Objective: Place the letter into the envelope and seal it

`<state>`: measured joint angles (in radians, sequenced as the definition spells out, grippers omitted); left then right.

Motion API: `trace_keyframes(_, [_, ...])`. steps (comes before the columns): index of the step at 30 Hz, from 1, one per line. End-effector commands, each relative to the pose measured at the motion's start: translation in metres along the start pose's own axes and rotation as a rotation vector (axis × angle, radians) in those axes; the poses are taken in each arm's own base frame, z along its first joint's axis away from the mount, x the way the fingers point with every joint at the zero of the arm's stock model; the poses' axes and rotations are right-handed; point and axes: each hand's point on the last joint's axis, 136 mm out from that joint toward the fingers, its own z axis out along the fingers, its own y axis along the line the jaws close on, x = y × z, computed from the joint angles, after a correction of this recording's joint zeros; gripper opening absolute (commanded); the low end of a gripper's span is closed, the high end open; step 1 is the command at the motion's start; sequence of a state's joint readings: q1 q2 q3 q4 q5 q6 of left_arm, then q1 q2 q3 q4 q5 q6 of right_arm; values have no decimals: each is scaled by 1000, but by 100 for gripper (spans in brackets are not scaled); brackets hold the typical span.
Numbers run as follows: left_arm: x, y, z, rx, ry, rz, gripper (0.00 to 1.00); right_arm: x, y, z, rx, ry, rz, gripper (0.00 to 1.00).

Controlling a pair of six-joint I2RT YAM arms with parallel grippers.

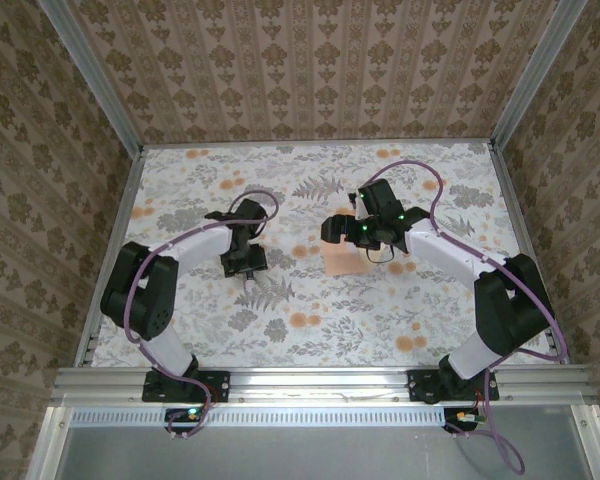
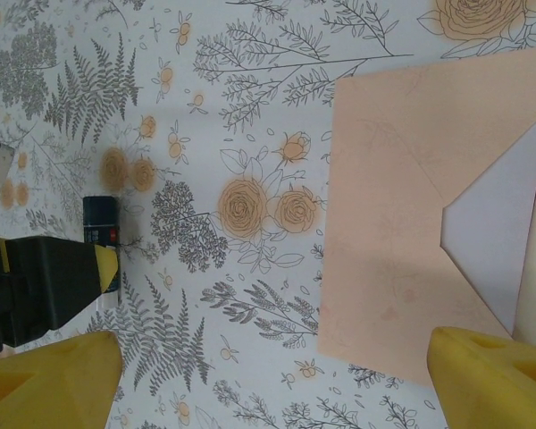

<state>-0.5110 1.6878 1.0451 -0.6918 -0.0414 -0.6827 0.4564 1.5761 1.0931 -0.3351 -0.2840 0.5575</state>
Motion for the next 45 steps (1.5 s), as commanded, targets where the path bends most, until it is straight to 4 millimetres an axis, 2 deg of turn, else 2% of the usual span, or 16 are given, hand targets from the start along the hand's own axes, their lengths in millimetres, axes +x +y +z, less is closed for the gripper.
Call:
trace_keyframes(1, [2, 4, 6, -16, -8, -15, 57, -2, -1, 4, 4, 1, 0, 89])
trace_keyframes(19, [-1, 6, 8, 2, -54, 14, 35, 1, -5, 6, 23, 16, 4, 87])
trace_keyframes(45, [-11, 10, 8, -10, -87, 47, 34, -1, -4, 10, 22, 28, 1, 85])
